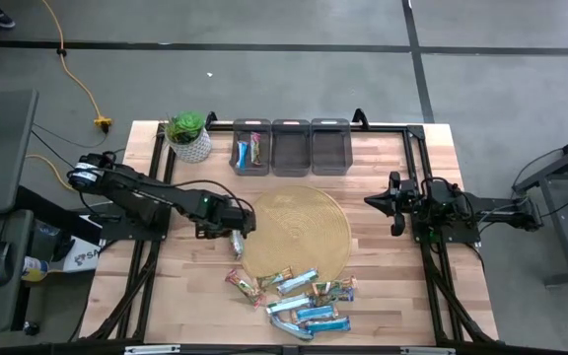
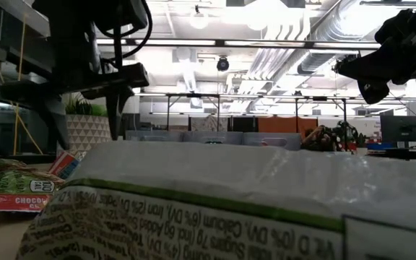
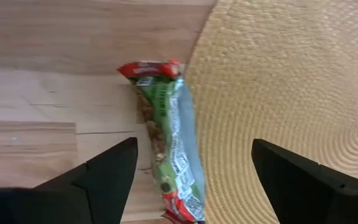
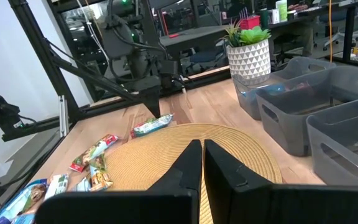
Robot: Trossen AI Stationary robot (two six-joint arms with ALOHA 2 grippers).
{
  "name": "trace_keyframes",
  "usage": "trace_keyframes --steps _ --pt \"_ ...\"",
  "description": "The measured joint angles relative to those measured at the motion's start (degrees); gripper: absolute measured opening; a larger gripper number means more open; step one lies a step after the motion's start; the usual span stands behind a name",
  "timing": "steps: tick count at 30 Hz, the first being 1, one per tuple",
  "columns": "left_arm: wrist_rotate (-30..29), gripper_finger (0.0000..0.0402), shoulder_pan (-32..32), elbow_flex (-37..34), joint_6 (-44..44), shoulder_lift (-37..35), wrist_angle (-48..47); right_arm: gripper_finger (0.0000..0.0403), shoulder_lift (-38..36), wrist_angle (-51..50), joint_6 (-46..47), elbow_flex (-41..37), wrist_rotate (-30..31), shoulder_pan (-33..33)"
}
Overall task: Pick and place Granola Bars by type
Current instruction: Put the red granola bar into the left black bin
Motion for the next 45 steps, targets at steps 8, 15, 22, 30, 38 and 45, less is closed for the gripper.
trace_keyframes --steps 8,15,22,30,38,45 --pt "2.57 0.0312 0.05 -0.18 -0.33 0.78 -1.58 0.0 0.0 -0.02 -0.02 0.0 0.01 0.02" --pt "5.58 0.0312 0.05 -5.61 -4.17 1.27 8.01 0.0 0.0 -0.05 0.0 0.0 0.0 0.0" --pt "5.58 0.0312 0.03 -7.65 -5.84 1.2 11.81 0.0 0.24 -0.04 0.0 0.0 0.0 0.02" --pt "5.36 0.0295 0.03 -7.69 -5.46 1.22 11.7 0.0 0.26 0.0 0.0 0.0 0.02 0.01" --pt "5.86 0.024 0.03 -7.67 -4.35 1.64 11.55 0.0 0.26 0.01 0.0 0.01 0.01 0.01" --pt "6.05 0.0213 0.03 -8.16 -4.33 2.02 12.52 0.0 0.26 0.0 0.0 0.02 0.02 0.02"
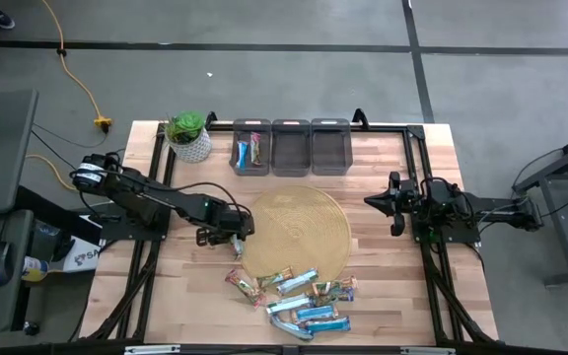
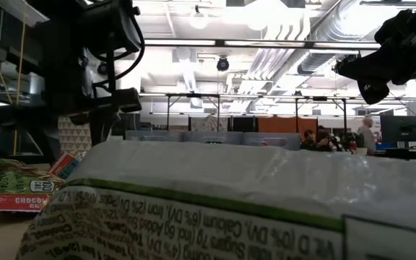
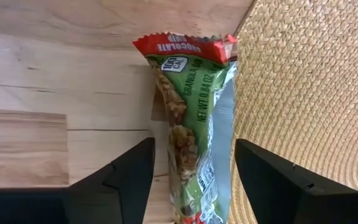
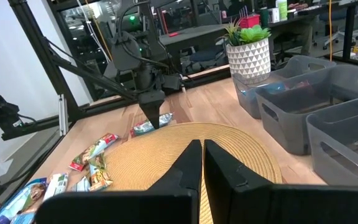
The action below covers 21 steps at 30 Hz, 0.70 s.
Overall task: Pick and place Granola Bars by type
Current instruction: Put the red granola bar into the left black bin
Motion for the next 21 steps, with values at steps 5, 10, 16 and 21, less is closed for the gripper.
trace_keyframes --steps 5,10,16,21 --pt "1.25 0.0198 -0.09 -1.5 -0.05 -0.18 1.83 0.0 0.0 -0.02 0.0 0.0 0.0 -0.02" --pt "1.25 0.0185 -0.09 -1.72 -0.02 -0.12 2.07 0.0 0.0 0.0 0.0 -0.02 0.0 -0.02" --pt "1.02 0.0168 -0.11 -1.79 -0.03 -0.05 2.06 0.0 0.0 0.0 0.0 -0.01 -0.02 -0.02" --pt "0.9 0.0151 -0.11 -1.83 -0.02 -0.01 2.01 0.0 0.0 0.0 0.0 -0.02 -0.02 0.0"
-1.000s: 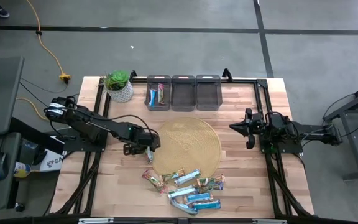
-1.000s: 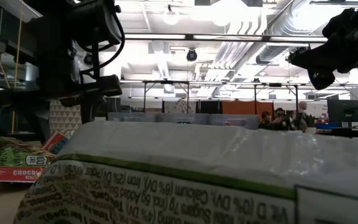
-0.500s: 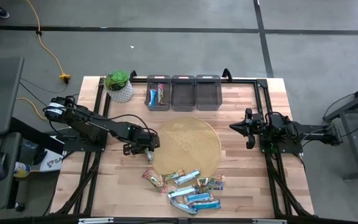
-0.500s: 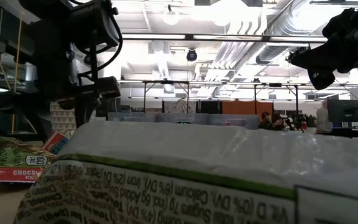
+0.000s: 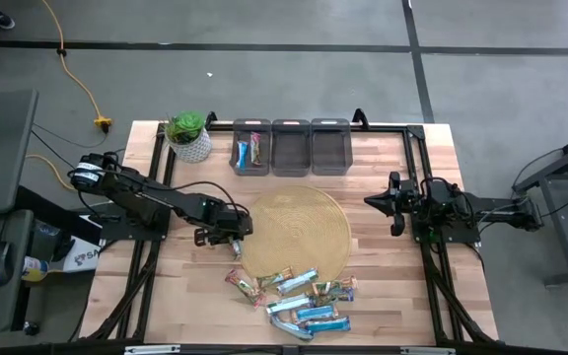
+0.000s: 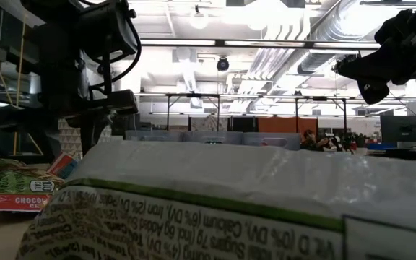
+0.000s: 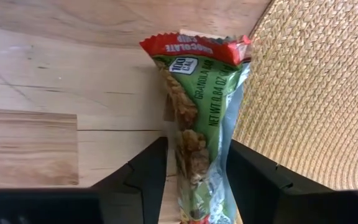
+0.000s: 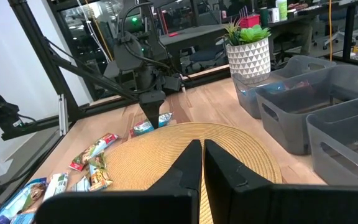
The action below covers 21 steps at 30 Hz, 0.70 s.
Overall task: Pick and place Granola Bars by type
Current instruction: Put the red granola bar into the left black bin
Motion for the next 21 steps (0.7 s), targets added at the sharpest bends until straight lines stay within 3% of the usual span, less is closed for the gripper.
trace_keyframes --steps 21 --pt "-0.11 0.0065 0.0 -0.07 -0.02 0.11 0.47 0.0 0.0 0.0 -0.02 0.0 -0.01 0.0"
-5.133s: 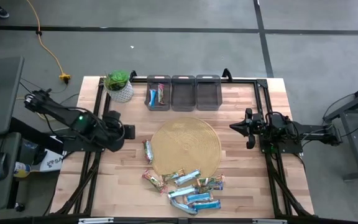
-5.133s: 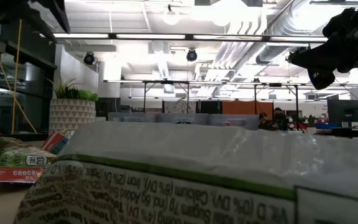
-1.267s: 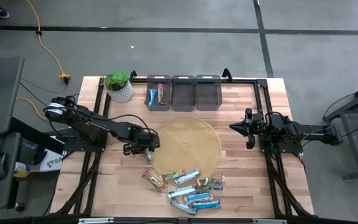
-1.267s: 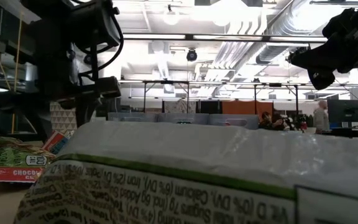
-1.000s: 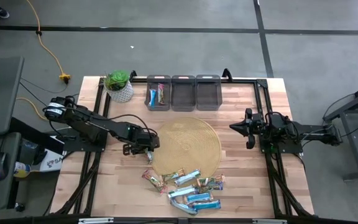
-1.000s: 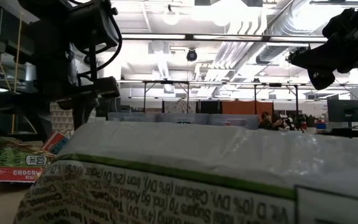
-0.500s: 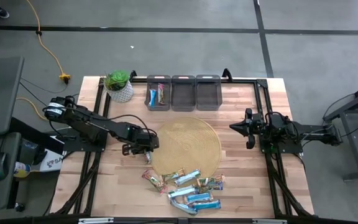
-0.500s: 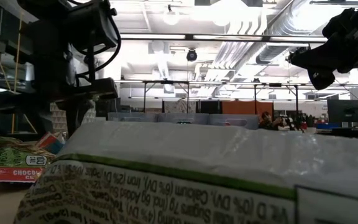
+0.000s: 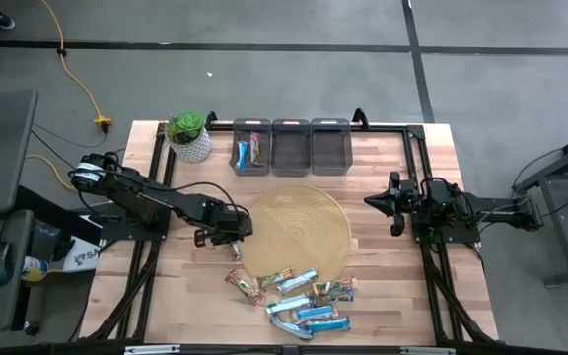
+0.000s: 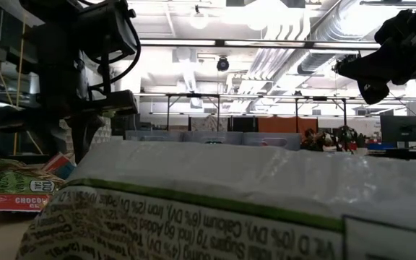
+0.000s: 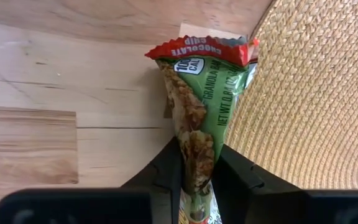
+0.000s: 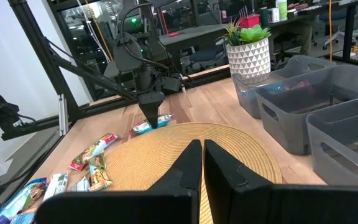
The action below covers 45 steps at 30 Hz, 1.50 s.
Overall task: Pick and place Granola Bars by type
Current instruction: Put the red granola bar into the left black bin
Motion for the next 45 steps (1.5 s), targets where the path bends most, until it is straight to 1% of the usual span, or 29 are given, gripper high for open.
trace_keyframes --steps 6,14,19,24,28,31,38,43,45 --pt "-0.6 0.0064 -0.02 -0.01 1.21 -0.9 -0.03 0.0 0.0 0.0 0.0 0.0 0.02 0.0" --pt "-4.27 0.0063 0.0 -0.04 1.67 -4.77 0.14 0.0 0.02 0.0 0.01 0.0 0.0 0.0" --pt "-4.54 0.0063 0.0 -0.04 4.78 -7.63 0.03 0.0 0.02 0.0 0.0 0.01 0.0 -0.01" --pt "-5.17 0.0063 0.0 -0.02 10.48 -11.98 1.13 0.0 0.02 0.0 0.0 0.0 0.01 -0.02" --pt "-7.91 0.0063 0.0 -0.02 16.52 -16.02 5.0 0.0 0.02 0.0 0.0 0.0 0.02 -0.02" --pt "-9.57 0.0063 0.0 0.0 22.6 -18.85 10.42 0.0 0.02 0.0 0.02 0.0 0.02 0.0" --pt "-12.01 0.0064 0.0 0.04 41.29 -24.05 26.5 0.0 0.02 0.0 0.02 0.0 0.0 -0.02" --pt "-14.16 0.0064 0.0 0.07 49.18 -28.16 31.6 0.0 0.02 0.02 0.01 0.0 0.01 -0.02" --pt "-16.22 0.0064 0.02 0.07 51.6 -30.03 33.49 0.0 0.02 0.0 0.01 0.0 0.02 -0.01"
